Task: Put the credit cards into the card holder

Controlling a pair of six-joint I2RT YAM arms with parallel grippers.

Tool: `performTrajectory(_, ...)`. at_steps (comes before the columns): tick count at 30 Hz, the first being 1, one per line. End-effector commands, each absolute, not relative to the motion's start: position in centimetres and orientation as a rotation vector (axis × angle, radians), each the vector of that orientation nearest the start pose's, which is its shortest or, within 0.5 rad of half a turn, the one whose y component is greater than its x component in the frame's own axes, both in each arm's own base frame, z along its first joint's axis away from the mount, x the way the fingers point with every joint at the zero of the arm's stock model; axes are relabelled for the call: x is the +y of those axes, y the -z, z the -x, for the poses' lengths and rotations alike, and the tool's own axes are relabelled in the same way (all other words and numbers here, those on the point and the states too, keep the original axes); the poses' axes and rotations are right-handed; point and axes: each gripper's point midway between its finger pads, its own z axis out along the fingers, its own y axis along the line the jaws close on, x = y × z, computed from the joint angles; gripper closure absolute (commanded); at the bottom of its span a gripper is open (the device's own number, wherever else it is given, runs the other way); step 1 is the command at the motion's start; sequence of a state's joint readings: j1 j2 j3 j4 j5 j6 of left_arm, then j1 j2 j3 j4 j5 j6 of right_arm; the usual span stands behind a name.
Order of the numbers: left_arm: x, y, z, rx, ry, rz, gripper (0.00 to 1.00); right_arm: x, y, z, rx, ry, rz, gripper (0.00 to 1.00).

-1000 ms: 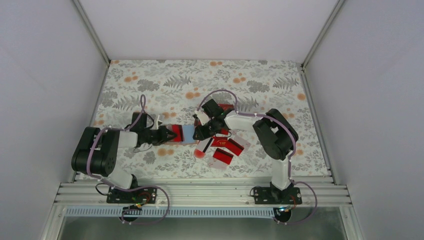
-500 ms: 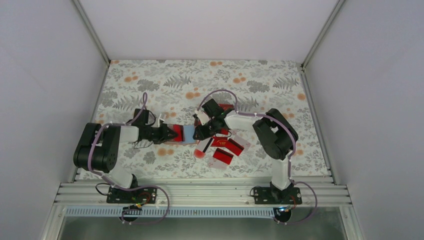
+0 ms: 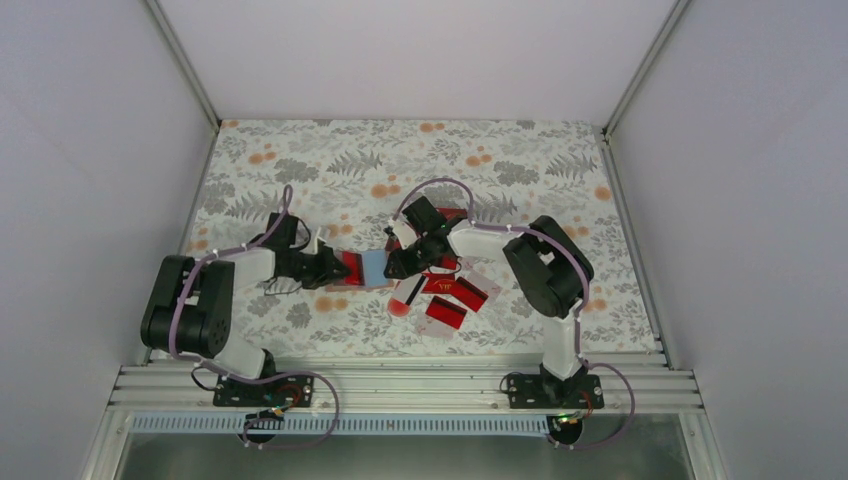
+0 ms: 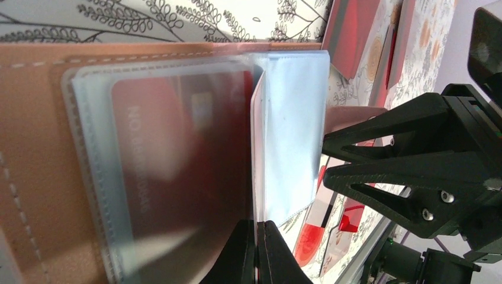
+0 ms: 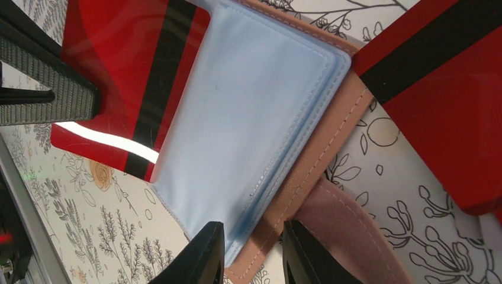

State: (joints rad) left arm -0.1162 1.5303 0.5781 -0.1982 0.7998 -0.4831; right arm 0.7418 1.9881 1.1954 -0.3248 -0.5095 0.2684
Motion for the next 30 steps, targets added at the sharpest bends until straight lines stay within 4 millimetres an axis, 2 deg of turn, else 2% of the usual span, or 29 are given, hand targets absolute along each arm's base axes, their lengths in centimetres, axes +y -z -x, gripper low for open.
performTrajectory(1, -15.1, -3.1, -25.6, 2.77, 1.214, 0.305, 0.98, 34.5, 1.5, -26.1, 2.826, -0.86, 0.809, 0.74)
performTrajectory(9, -15.5, -3.5, -26.0, 2.768, 1.245, 0.293, 0.98, 34.5, 1.6, -26.0, 2.828, -0.862, 0.816, 0.75)
performTrajectory(15, -15.9, -2.5, -26.1, 2.791, 1.266, 0.212, 0.98, 34.5, 1.7, -26.0, 2.828, -0.865, 0.824, 0.76)
performTrajectory(20, -16.1, -2.5, -26.3, 2.77, 1.295, 0.179, 0.98, 34.4, 1.7, -26.0, 2.829, -0.86, 0.83, 0.76)
performTrajectory(30, -16.2, -2.0, -26.0, 2.774, 1.308, 0.176, 0.98, 34.5, 1.7, -26.1, 2.826, -0.862, 0.836, 0.75)
